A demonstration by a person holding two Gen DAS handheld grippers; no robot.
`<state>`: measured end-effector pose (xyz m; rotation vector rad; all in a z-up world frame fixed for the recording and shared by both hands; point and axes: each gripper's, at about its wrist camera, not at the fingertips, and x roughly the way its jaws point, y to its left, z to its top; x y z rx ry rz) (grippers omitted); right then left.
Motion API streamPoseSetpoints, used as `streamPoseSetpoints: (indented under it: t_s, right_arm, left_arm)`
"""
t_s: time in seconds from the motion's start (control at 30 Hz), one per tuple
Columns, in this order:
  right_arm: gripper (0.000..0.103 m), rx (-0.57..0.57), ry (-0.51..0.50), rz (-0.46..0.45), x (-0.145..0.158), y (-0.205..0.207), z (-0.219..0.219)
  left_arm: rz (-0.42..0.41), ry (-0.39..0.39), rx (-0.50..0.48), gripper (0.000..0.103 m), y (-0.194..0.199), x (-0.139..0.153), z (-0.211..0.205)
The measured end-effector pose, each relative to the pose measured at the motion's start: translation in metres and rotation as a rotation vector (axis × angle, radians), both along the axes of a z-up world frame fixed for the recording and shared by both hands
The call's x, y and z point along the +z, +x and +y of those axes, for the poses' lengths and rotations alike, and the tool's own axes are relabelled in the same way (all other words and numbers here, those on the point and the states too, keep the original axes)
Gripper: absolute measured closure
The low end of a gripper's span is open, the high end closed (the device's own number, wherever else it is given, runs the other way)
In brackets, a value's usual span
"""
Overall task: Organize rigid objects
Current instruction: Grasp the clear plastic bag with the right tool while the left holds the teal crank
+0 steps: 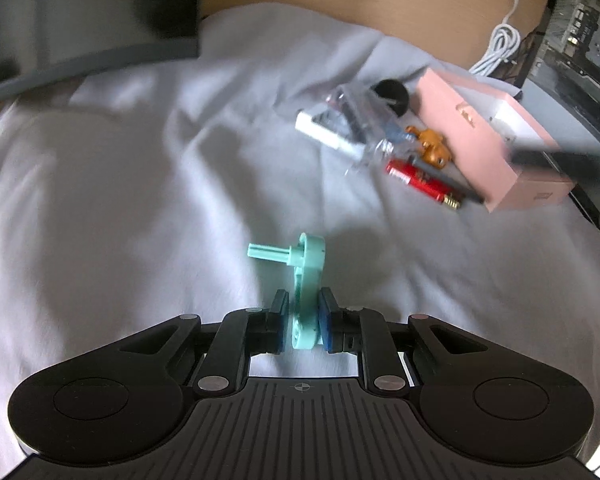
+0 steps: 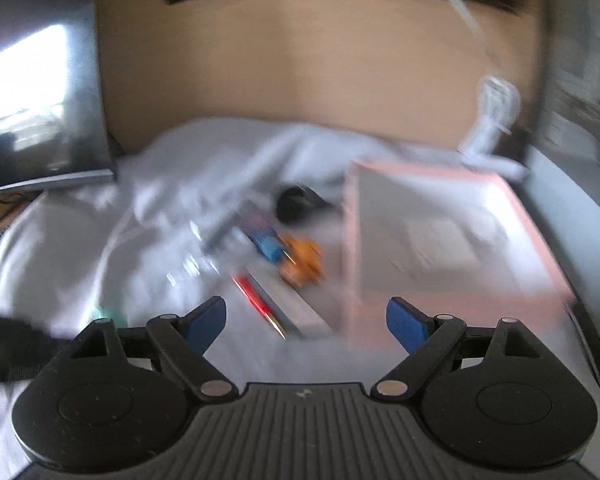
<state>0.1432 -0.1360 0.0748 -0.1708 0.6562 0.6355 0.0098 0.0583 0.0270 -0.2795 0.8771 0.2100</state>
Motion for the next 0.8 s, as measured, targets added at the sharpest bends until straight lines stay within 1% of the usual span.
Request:
streamPoseSetpoints:
  t_s: [0.1,0.23,0.33,0.37,0.4,0.43,0.47,0.5,0.67,0.8]
  right_arm:
    - [0.017,0.059,0.012,0.000,0.000,0.025,0.043]
    - [0.020,0.083,0.021,0.071,-0.012,0.060,0.097]
    - [0.030,0.104,-0.022,0.102,-0.028,0.076,0.132]
    - [0.035,0.119,-0.048,0.103,-0.034,0.078,0.142]
    - [0.044,0.131,-0.073,0.100,-0.039,0.078,0.147]
    - [0.052,0.141,-0.095,0.099,-0.043,0.076,0.151]
    - [0.066,0.151,-0.117,0.107,-0.046,0.075,0.153]
    - [0.074,0.160,-0.119,0.115,-0.047,0.073,0.151]
    - [0.085,0.184,-0.100,0.131,-0.036,0.052,0.121]
    - [0.091,0.191,-0.087,0.169,-0.032,0.024,0.083]
  left_arm:
    - [0.013,-0.024,0.021,0.084,-0.010,-0.003,0.000]
    - [0.015,-0.023,0.036,0.084,-0.016,-0.002,-0.003]
    - [0.010,-0.024,0.037,0.084,-0.019,-0.002,-0.004]
    - [0.007,-0.025,0.038,0.084,-0.019,-0.002,-0.003]
    - [0.004,-0.030,0.040,0.084,-0.020,-0.002,-0.002]
    - [0.002,-0.034,0.041,0.084,-0.019,-0.002,-0.001]
    - [0.001,-0.038,0.041,0.084,-0.018,-0.002,0.000]
    - [0.001,-0.040,0.041,0.084,-0.017,-0.003,0.001]
    - [-0.002,-0.032,0.026,0.084,-0.014,-0.003,0.000]
    - [-0.007,-0.022,0.007,0.084,-0.013,-0.003,-0.001]
